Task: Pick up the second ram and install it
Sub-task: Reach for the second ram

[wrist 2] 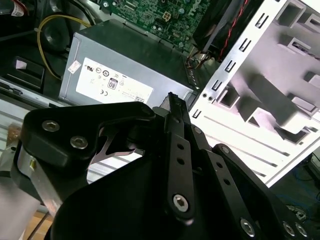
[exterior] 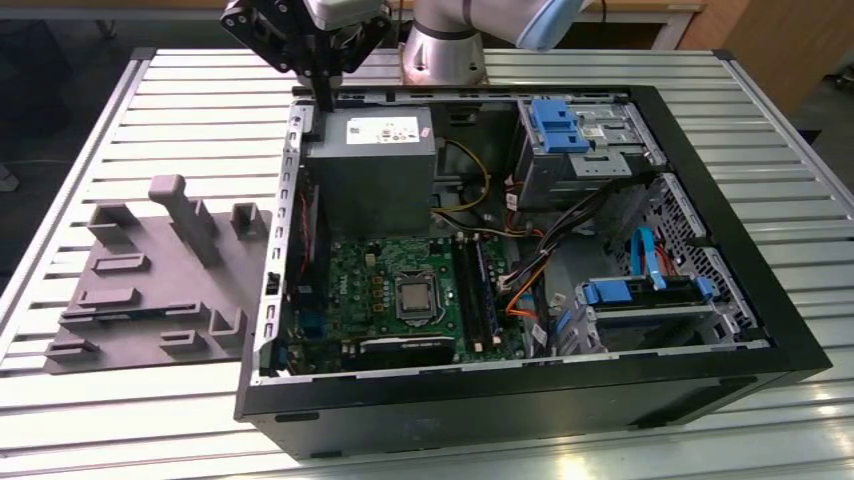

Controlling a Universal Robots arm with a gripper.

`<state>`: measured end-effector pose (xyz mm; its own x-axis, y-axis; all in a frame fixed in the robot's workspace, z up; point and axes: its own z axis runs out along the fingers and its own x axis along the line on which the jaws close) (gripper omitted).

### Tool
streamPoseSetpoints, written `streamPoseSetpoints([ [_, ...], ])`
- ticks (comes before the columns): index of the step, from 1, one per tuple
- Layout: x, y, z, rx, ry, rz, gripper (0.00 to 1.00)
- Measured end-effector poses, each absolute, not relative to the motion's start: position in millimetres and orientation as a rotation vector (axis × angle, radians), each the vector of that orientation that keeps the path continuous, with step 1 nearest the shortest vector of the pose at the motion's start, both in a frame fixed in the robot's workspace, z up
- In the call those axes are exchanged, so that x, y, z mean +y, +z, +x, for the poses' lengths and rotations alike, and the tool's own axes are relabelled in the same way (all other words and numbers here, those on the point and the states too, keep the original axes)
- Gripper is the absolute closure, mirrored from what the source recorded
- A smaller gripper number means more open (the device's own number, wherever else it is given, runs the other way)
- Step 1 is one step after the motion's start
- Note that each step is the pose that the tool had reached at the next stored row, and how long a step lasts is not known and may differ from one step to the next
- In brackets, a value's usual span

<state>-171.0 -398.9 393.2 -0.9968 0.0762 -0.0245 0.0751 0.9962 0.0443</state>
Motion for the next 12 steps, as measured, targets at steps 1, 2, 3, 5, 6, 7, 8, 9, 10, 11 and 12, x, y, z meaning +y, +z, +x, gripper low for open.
streamPoseSetpoints([
  [1,-398.9,393.2,-171.5,3.112,0.068,0.118,0.89],
  [2,-399.0,393.2,-172.1,3.113,0.068,0.118,0.89],
  [3,-399.0,393.2,-172.7,3.112,0.068,0.118,0.89],
  [5,-398.9,393.2,-173.8,3.112,0.068,0.118,0.89],
  [6,-398.9,393.2,-174.2,3.113,0.068,0.118,0.89],
  [7,-398.9,393.2,-174.7,3.112,0.068,0.118,0.89],
  [8,-398.9,393.2,-175.2,3.112,0.068,0.118,0.89],
  [9,-398.9,393.2,-175.7,3.112,0.068,0.118,0.89],
  [10,-398.9,393.2,-176.0,3.113,0.068,0.118,0.89],
  [11,-398.9,393.2,-176.4,3.113,0.068,0.118,0.89],
  [12,-398.9,393.2,-176.8,3.113,0.068,0.118,0.89],
])
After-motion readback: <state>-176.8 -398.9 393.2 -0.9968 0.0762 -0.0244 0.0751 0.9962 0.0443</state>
